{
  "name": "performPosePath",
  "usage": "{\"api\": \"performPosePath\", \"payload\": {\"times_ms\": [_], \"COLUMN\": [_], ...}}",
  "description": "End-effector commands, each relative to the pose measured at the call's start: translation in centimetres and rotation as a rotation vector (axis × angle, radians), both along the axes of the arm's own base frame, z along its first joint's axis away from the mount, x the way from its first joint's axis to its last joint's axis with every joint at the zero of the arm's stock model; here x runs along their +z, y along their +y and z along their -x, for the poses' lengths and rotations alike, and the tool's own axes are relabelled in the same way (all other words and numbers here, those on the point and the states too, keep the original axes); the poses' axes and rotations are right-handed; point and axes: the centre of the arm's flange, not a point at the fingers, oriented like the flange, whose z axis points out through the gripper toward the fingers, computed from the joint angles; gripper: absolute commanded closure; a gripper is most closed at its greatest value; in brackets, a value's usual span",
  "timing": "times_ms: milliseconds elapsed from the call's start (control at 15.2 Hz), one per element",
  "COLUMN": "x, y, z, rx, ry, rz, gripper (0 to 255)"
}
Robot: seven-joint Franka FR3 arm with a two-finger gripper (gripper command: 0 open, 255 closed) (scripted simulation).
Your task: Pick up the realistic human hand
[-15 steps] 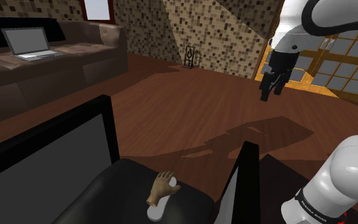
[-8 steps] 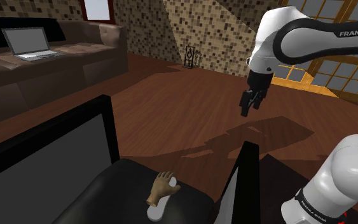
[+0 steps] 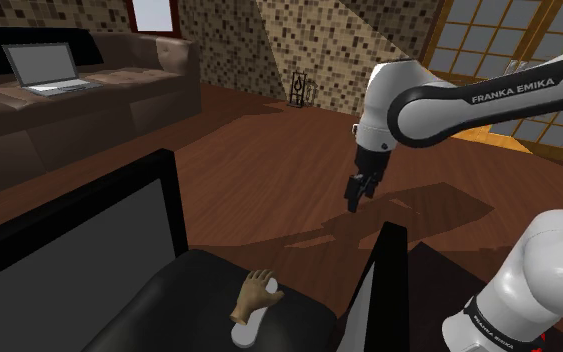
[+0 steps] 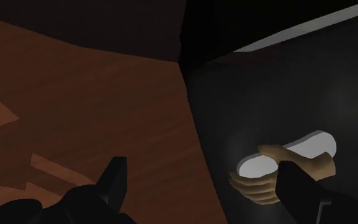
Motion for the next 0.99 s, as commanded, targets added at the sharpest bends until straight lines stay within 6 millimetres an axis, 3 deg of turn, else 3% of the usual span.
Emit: {"api": "performPosePath", "payload": {"times_ms": [0,924], "x": [-2.1,-16.1], "y": [1.1,11.5], "z": [-0.9,-5.2], "rx": [0.026,0.202], "ry": [-0.002,-0.003], "rz": [-0.010,-0.076], "gripper": [0,0]}}
